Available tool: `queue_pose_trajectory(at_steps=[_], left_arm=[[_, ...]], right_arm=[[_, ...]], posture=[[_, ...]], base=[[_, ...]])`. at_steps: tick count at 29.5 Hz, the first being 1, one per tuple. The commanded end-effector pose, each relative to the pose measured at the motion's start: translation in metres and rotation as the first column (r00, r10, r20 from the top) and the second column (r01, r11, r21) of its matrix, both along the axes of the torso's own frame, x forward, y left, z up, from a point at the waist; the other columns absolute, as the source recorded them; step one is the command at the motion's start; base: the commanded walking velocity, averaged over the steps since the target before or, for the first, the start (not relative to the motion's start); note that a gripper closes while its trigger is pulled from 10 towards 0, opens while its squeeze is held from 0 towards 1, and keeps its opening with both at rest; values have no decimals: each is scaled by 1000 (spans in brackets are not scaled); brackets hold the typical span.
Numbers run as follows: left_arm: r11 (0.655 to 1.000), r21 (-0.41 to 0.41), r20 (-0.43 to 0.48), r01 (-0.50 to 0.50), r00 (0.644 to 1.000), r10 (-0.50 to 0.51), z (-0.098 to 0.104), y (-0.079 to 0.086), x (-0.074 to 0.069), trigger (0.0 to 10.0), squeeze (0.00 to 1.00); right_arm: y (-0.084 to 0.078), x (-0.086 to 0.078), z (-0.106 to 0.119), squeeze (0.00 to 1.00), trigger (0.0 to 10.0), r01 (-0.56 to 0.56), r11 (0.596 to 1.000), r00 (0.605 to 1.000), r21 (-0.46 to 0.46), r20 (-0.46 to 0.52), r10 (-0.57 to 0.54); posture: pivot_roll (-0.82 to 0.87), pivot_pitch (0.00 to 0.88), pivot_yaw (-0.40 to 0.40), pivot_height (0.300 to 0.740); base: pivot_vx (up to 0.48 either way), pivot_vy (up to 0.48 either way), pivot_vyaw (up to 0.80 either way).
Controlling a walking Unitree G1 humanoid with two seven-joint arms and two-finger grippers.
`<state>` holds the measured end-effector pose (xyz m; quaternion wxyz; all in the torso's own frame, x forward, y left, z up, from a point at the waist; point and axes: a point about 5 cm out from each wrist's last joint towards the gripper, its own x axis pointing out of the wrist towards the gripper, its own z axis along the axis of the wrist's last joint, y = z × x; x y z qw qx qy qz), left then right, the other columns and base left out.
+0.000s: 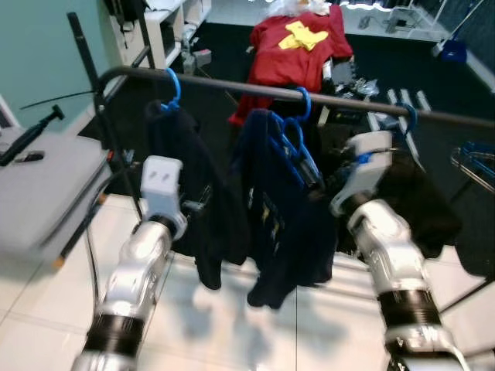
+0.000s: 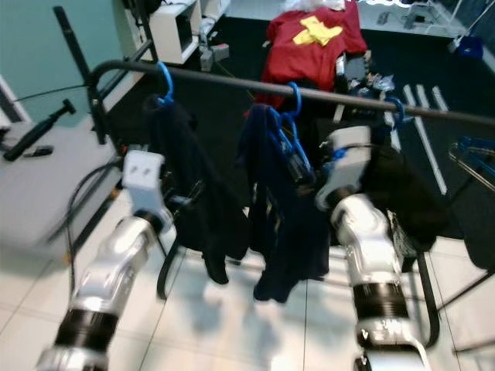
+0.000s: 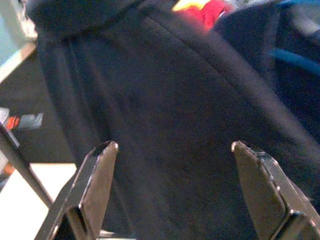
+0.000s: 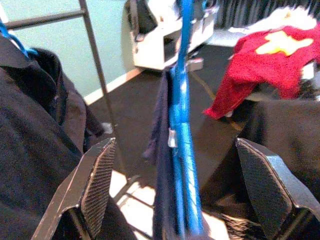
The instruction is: Hang hanger
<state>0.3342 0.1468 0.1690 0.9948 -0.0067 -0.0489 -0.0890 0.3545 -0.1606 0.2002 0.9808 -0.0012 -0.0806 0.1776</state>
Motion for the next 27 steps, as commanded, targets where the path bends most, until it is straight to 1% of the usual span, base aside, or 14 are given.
queue_pose_trajectory(at_steps=[1, 6, 8, 9, 10, 13, 16, 17, 19, 21, 23, 24, 26, 27], left_arm=[[1000, 13, -9, 20, 1000, -20, -3, -8, 0, 10000, 0], [1000, 13, -12, 14, 1000, -14, -3, -7, 0, 10000, 0], [1000, 13, -16, 14, 1000, -14, -4, -7, 0, 10000, 0], [1000, 13, -16, 14, 1000, -14, -4, -7, 0, 10000, 0], [1000, 13, -17, 14, 1000, -14, -4, -7, -1, 10000, 0], [1000, 12, -19, 16, 1000, -16, -5, -8, -1, 10000, 0], [1000, 11, -20, 18, 1000, -18, -5, -9, -1, 10000, 0], [1000, 12, -20, 21, 1000, -21, -5, -11, -1, 10000, 0], [1000, 12, -20, 21, 1000, -21, -5, -11, -1, 10000, 0], [1000, 12, -20, 22, 1000, -22, -6, -11, -1, 10000, 0], [1000, 11, -21, 21, 1000, -21, -6, -11, -1, 10000, 0], [1000, 9, -23, 21, 1000, -21, -6, -11, -1, 10000, 0], [1000, 8, -24, 21, 1000, -21, -6, -11, -1, 10000, 0], [1000, 6, -24, 22, 999, -22, -7, -11, -1, 10000, 0]], right_arm=[[-13, -2, -7, 0, 10000, 33, 999, 999, 7, -18, -33], [-9, -4, -12, 0, 10000, 3, 1000, 999, -31, -49, -4], [-15, -3, -19, 0, 10000, 43, 995, 993, -90, -105, -52], [-15, -3, -19, 0, 10000, 43, 995, 993, -90, -105, -52], [-18, -2, -21, 0, 10000, 64, 991, 989, -120, -124, -79], [-19, -2, -22, 0, 10000, 75, 990, 986, -121, -140, -92], [-16, -4, -23, 0, 10000, 39, 993, 984, -115, -169, -59], [-6, -8, -25, 0, 10000, -64, 992, 978, -109, -207, 41], [-6, -8, -25, 0, 10000, -64, 992, 978, -109, -207, 41], [-3, -12, -27, 0, 10000, -121, 986, 969, -114, -227, 93], [-4, -12, -27, 0, 10000, -121, 985, 968, -122, -236, 90], [-7, -11, -29, 0, 8275, -105, 984, 966, -141, -252, 67], [-9, -10, -30, 0, 8275, -93, 983, 963, -156, -265, 49], [-11, -9, -31, 0, 5294, -79, 982, 959, -169, -282, 28]], posture=[[-6, 134, -30, 740], [-6, 134, -30, 740], [-9, 136, -33, 740], [-9, 136, -33, 740], [-10, 137, -33, 740], [-11, 137, -33, 740], [-15, 138, -34, 740], [-16, 137, -36, 740], [-16, 137, -36, 740], [-17, 137, -39, 740], [-17, 137, -39, 740], [-19, 137, -42, 740], [-19, 137, -42, 740], [-19, 136, -43, 740]], base=[[0, 0, 0], [0, 0, 0], [0, 0, 0], [0, 0, 0], [0, 0, 0], [0, 0, 0], [0, 0, 0], [0, 0, 0], [0, 0, 0], [0, 0, 0], [0, 0, 0], [0, 0, 0], [0, 0, 0], [0, 0, 0]])
